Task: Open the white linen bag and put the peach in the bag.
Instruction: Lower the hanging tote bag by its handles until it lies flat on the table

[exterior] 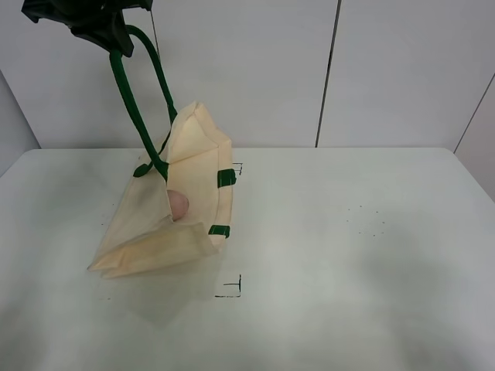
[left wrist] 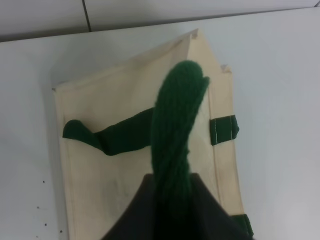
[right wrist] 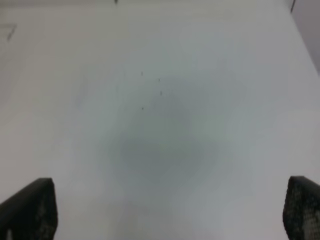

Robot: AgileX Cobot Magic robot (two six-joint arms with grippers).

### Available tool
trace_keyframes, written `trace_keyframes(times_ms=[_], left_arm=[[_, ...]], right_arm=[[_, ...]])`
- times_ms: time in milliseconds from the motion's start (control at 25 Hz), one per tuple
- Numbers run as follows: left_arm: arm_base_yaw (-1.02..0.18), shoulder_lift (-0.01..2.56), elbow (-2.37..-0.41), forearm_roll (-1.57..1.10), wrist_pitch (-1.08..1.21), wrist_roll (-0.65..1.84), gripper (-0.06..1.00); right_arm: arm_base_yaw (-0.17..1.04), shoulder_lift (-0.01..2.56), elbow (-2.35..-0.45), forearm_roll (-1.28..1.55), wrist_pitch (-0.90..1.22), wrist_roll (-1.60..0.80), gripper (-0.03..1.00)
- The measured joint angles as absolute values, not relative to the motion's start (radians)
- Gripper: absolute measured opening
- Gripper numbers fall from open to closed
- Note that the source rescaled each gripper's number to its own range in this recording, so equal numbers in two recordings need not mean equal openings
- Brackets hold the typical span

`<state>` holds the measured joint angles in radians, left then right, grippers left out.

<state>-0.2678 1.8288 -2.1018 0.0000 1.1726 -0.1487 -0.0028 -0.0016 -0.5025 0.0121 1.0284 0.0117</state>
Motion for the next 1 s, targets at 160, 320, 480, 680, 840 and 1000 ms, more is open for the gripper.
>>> trace_keyframes(times_ms=[160, 320, 480, 680, 840, 1000], left_arm=[[-0.268, 1.841, -2.084, 0.000, 1.173, -0.149, 0.00], [-0.268, 1.904, -2.013, 0.000, 1.168, -0.149, 0.00], [-0.268, 2.005, -1.957, 0.000, 1.151, -0.147, 0.00], [-0.268, 2.112, -1.949, 0.000, 1.133, -0.130, 0.10], [-0.268, 2.140, -1.942, 0.000, 1.114, -0.128, 0.68], [-0.267, 2.141, -1.941, 0.021, 1.105, -0.138, 0.96]], right_arm=[[-0.004, -0.003, -0.503, 0.015, 1.029, 0.012, 1.00], [-0.004, -0.003, -0.503, 0.015, 1.029, 0.012, 1.00], [-0.004, -0.003, -0.503, 0.016, 1.029, 0.012, 1.00], [-0.004, -0.003, -0.503, 0.016, 1.029, 0.012, 1.00], [-0.004, -0.003, -0.503, 0.016, 1.029, 0.012, 1.00], [-0.004, -0.003, -0.503, 0.016, 1.029, 0.012, 1.00]])
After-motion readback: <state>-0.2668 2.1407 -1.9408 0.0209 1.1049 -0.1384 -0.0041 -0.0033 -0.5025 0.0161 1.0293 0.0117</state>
